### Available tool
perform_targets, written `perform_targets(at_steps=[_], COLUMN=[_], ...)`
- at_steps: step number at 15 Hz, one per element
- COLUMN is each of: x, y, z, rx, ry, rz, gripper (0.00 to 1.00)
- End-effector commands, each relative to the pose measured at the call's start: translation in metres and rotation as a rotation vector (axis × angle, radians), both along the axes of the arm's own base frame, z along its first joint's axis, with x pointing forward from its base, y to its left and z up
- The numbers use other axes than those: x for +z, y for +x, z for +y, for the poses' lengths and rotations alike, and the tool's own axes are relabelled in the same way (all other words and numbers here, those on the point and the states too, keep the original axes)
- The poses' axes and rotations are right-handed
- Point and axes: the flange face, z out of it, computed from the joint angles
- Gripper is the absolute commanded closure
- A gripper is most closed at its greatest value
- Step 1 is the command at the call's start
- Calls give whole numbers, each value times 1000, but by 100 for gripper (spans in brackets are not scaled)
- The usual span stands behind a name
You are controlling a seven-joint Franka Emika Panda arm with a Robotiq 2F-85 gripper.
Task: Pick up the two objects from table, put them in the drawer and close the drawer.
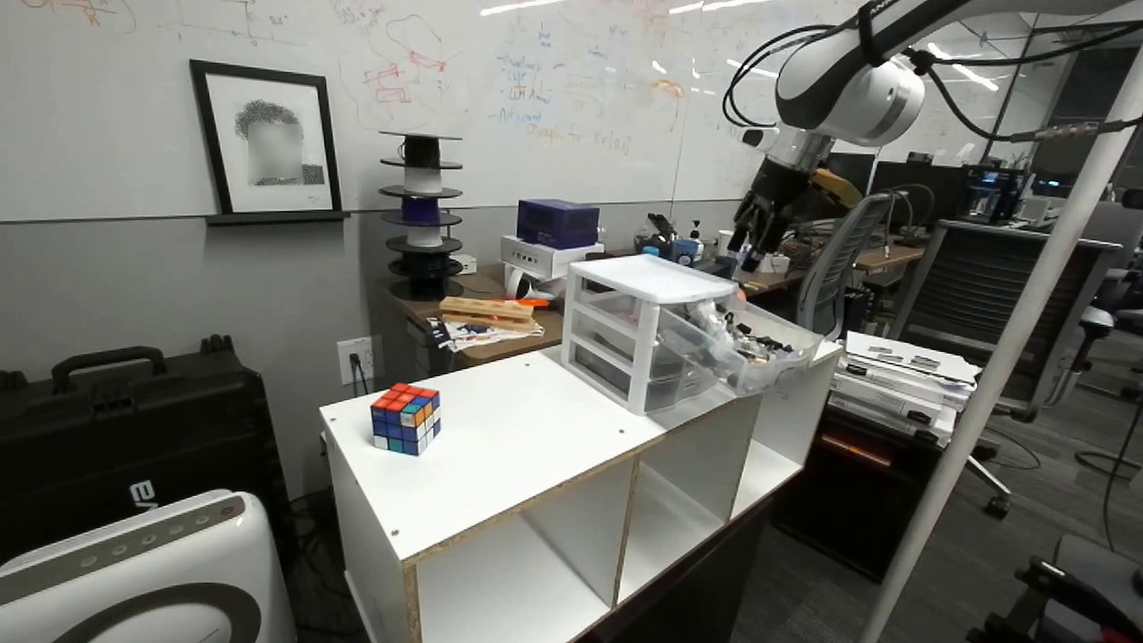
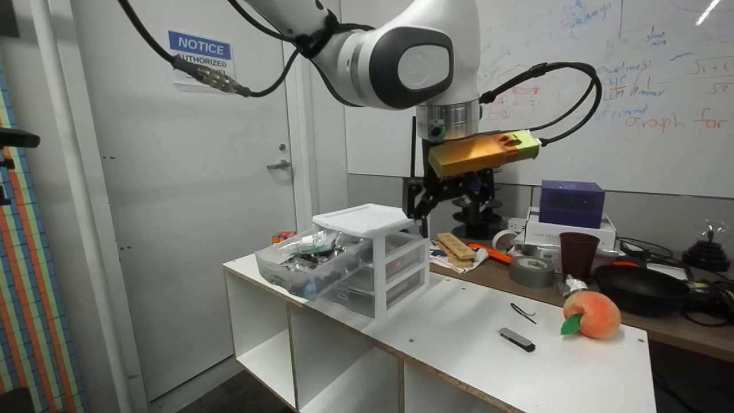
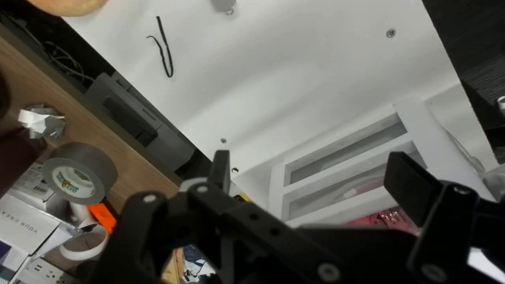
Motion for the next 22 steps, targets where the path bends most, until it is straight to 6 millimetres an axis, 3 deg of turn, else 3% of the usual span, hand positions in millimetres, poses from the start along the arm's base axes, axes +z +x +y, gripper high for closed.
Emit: perform_targets(at_steps=[1,7,10,22], x=[16,-42,-71,-143], y=[-14,-7,7,56], z=[-20,-55,-69,-88], rx=[76,143,134,205], ry=[37,-17,-88,-197], rz=[-19,155,203,229], gripper=[0,0,0,0])
